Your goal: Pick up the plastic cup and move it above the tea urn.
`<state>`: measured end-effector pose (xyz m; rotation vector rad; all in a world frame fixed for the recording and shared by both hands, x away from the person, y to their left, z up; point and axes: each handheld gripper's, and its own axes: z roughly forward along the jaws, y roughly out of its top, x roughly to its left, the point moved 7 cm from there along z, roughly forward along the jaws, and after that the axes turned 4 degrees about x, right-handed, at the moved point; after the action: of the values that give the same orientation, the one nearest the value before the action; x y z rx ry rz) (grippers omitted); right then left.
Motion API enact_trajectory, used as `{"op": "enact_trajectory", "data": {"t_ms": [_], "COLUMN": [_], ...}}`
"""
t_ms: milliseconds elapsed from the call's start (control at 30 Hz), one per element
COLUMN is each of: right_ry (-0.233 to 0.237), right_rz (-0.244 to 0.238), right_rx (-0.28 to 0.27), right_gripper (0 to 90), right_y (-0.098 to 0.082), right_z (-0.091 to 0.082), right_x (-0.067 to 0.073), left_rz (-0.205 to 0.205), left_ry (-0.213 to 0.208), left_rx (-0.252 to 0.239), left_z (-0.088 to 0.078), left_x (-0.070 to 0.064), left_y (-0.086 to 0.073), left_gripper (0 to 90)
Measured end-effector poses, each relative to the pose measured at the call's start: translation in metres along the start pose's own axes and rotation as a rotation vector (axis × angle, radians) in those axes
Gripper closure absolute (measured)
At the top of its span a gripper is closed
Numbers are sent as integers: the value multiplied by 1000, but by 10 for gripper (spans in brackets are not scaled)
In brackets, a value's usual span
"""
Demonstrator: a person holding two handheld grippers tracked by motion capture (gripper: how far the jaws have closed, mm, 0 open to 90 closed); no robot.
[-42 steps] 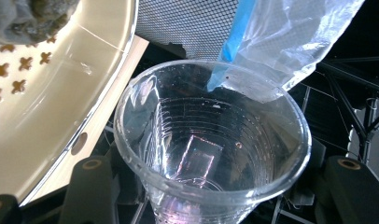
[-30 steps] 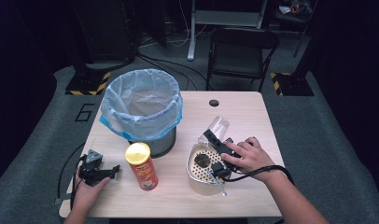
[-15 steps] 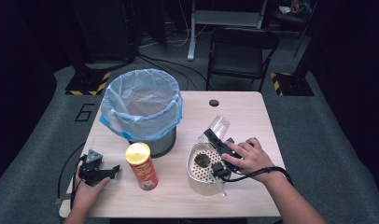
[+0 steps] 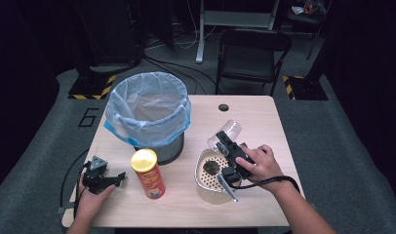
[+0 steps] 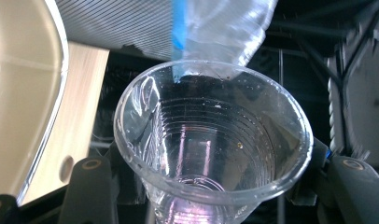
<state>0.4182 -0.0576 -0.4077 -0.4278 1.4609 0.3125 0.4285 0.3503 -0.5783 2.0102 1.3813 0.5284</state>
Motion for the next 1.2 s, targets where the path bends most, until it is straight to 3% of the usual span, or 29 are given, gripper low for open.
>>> {"op": "enact_trajectory", "data": {"t_ms": [33,133,267,300,467,500,533,667,867,967,1200], "right_ry": [14,31,74,105,206,235,246,303,457,496,511], "right_rz": [73,187,432,519,795,881,936,1129,1412,1498,1538], "right_rx": [3,-8,-26,-35,-53,-72,-71,-92,-136,-166,-157], "right_gripper": [365,364,363,363,363,363,363,362,357,357,358], "right_y": [-1,-1,-1,-2,-9,-12,-14,-21,-26,-31,-35], "right_z": [0,-1,-5,-5,-5,-4,-4,-3,0,6,13], "right_x": [-1,-6,-14,-16,-24,-28,-29,-37,-40,-42,-52], "left_rz": [3,1,0,1,1,1,0,0,1,0,-1], "left_ry": [2,1,0,0,0,1,0,1,4,5,3], "left_rx": [-2,-2,0,0,1,-2,0,0,-3,-3,-3], "left_z": [0,0,0,0,0,0,0,0,0,0,0], "left_x": [0,0,0,0,0,0,0,0,0,0,0], "left_y": [0,0,0,0,0,0,0,0,0,0,0], "left_gripper": [118,117,118,118,118,118,117,118,117,117,115]}}
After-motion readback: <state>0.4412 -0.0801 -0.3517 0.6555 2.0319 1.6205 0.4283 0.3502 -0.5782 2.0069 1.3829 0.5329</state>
